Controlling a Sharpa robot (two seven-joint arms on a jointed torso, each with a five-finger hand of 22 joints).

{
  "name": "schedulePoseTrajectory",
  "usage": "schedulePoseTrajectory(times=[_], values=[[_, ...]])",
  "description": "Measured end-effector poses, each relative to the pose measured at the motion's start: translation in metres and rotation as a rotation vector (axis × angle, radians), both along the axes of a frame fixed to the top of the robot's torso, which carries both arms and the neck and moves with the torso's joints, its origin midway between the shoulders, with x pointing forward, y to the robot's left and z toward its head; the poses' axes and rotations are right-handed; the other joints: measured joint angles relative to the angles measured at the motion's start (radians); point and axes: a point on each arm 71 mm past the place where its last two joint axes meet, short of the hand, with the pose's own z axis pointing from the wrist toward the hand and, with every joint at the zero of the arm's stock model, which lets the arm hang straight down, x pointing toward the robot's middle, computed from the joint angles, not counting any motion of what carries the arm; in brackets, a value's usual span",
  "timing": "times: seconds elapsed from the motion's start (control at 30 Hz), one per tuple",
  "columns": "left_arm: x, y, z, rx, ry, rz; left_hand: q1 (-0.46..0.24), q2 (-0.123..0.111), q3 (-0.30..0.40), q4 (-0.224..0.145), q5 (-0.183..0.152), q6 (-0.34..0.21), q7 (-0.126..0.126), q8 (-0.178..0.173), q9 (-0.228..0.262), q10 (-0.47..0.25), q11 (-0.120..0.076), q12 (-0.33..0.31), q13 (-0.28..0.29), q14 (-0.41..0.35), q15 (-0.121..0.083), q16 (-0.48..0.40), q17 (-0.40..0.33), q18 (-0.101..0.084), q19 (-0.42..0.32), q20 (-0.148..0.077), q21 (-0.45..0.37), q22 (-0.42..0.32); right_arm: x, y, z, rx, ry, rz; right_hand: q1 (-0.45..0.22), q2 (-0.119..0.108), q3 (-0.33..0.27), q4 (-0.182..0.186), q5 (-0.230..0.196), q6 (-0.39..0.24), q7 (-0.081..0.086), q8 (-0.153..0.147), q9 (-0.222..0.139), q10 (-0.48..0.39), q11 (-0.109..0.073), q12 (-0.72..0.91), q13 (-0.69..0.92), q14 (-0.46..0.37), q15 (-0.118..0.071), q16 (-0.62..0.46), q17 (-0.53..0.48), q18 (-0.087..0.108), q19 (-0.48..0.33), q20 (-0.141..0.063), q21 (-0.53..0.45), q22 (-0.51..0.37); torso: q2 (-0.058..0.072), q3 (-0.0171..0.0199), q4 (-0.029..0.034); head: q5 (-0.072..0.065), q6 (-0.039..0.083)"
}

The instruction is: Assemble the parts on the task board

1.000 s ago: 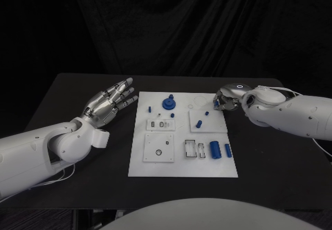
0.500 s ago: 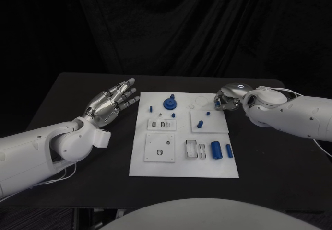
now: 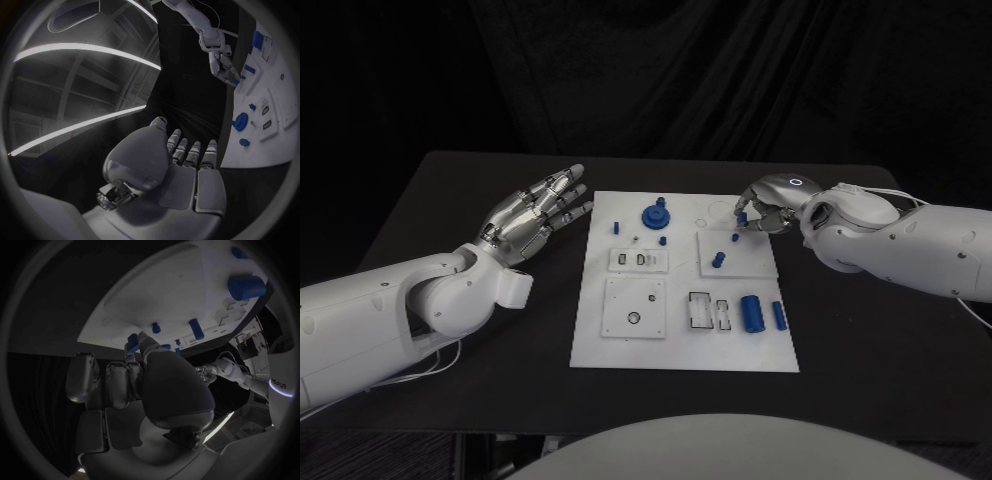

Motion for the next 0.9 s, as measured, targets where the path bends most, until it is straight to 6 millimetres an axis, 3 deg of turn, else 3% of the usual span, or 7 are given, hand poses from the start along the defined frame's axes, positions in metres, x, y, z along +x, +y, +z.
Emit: schedulePoseTrajectory(times=[0.33, 0.9], values=[[0.000, -0.002, 0.000, 0.000, 0.001, -0.004, 0.000, 0.000, 0.000, 0.000, 0.000, 0.000, 0.000, 0.000, 0.000, -0.004, 0.004, 0.000, 0.000, 0.000, 0.000, 0.000, 0.000, 0.000, 0.000, 0.000, 0.000, 0.000, -0.009, 0.054, 0.017, 0.059, -0.015, 0.126, 0.000, 0.000, -0.001, -0.001, 0.000, 0.002, 0.002, 0.000, 0.000, 0.007, 0.000, 0.000, 0.000, 0.000, 0.000, 0.000, 0.000, 0.000, 0.000, 0.000, 0.000, 0.001, -0.001, -0.0016, 0.0013, -0.002, 0.000], [0.001, -0.008, -0.001, 0.000, 0.004, -0.015, 0.004, -0.004, 0.000, 0.000, 0.000, 0.000, 0.000, 0.000, 0.000, -0.004, 0.004, 0.000, 0.000, 0.000, 0.000, 0.000, 0.000, 0.000, 0.000, 0.000, 0.000, 0.000, -0.017, 0.123, 0.017, 0.076, 0.031, 0.271, 0.006, -0.007, 0.002, -0.004, 0.001, 0.002, 0.002, 0.001, 0.000, 0.007, 0.000, 0.000, 0.000, 0.003, 0.003, 0.000, 0.000, 0.000, 0.000, 0.000, 0.000, 0.001, -0.001, -0.0022, 0.0029, 0.003, 0.000]])
